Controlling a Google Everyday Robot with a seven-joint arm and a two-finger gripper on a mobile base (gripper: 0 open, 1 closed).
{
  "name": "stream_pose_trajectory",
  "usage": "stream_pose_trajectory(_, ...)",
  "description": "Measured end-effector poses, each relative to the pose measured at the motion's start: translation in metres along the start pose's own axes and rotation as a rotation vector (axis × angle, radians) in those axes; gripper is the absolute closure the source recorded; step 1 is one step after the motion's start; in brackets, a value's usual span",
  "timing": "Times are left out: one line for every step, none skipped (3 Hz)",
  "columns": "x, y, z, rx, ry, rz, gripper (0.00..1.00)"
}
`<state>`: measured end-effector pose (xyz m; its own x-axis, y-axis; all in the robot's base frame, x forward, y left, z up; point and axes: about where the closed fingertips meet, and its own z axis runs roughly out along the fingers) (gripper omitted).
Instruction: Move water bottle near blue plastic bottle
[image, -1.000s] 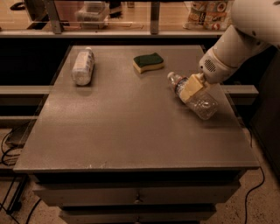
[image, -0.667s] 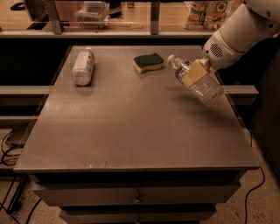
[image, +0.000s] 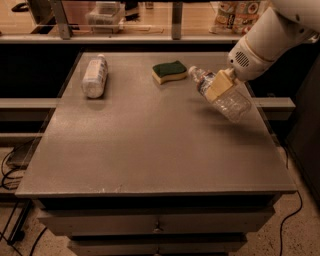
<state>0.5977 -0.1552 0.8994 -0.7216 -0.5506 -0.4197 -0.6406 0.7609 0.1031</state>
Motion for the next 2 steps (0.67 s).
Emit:
stream_pose_trajectory(-0.018,0.017,0.016,-0.078,-0.047,0.044,1.0)
stream_pose_trajectory(-0.056,0.049,0.027,-0.195,-0.14,0.078,1.0)
